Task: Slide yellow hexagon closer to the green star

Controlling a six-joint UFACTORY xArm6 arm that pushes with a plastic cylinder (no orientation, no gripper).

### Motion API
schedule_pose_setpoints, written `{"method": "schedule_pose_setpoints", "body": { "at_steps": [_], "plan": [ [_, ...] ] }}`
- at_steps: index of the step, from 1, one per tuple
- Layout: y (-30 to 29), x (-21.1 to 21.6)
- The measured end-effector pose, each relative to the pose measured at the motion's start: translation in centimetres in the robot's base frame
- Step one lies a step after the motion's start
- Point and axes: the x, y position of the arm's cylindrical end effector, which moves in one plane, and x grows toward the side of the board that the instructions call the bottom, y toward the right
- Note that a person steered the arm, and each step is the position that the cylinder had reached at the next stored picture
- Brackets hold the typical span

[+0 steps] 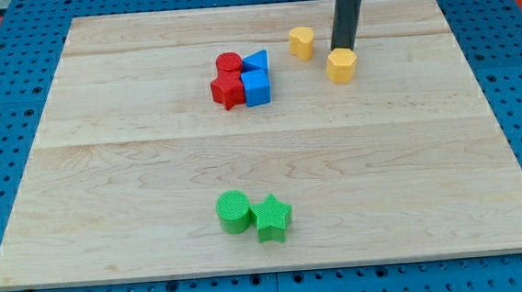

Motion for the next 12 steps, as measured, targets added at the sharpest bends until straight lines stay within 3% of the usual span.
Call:
{"method": "schedule_pose_setpoints", "body": {
  "at_steps": [7, 12],
  "plan": [
    [0.8, 16.5],
    [3.7, 25.4]
  ]
}}
